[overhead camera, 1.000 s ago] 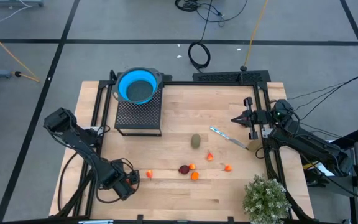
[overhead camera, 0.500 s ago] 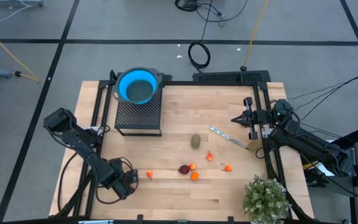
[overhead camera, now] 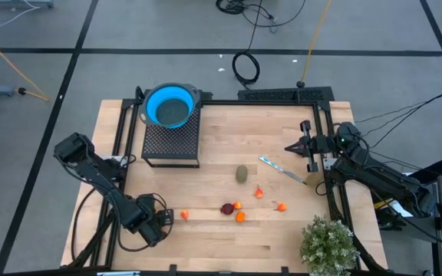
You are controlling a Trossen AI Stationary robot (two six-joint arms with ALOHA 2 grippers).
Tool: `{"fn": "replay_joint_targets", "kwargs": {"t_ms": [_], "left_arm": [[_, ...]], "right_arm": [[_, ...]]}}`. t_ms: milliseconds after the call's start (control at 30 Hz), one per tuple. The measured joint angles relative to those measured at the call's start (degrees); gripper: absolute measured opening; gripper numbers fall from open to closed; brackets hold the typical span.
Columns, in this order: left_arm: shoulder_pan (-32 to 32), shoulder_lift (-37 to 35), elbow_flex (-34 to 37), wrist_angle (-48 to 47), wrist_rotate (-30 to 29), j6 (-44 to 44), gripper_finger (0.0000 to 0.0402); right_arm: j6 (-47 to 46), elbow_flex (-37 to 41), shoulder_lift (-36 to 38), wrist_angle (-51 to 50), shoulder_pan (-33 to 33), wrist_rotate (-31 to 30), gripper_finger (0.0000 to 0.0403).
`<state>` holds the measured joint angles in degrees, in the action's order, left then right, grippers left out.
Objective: Pick & Place Fruit
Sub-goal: Put the orange mango into the blue strainer bowl on the shelf
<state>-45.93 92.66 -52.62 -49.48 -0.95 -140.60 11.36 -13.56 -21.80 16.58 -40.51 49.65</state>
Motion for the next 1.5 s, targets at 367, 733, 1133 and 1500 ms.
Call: {"fn": "replay_joint_targets", "kwargs": {"t_ms": [367,733,1133,1500], "left_arm": [[0.0,0.0,0.0,0.05,-9.36,7.03,0.0208],[-0.02,0.02,-3.95,-0.33,-16.44,13.85,0.0228],[1.0,0.02,-10.57,-0.39,-28.74,23.53,0.022],[5.74,-0.39,-15.39,-0.39,-31.62,36.91,0.0208]], "right_arm": [[-3.32,0.0,0.11,-0.59,-0.02,-7.58,0.0],[-8.96,0.0,7.65,-2.37,-0.02,-7.62,0.0],[-14.41,0.14,18.52,-13.56,0.18,-7.75,0.0],[-21.23,8.29,21.63,-10.84,5.8,-13.31,0.0]]}}
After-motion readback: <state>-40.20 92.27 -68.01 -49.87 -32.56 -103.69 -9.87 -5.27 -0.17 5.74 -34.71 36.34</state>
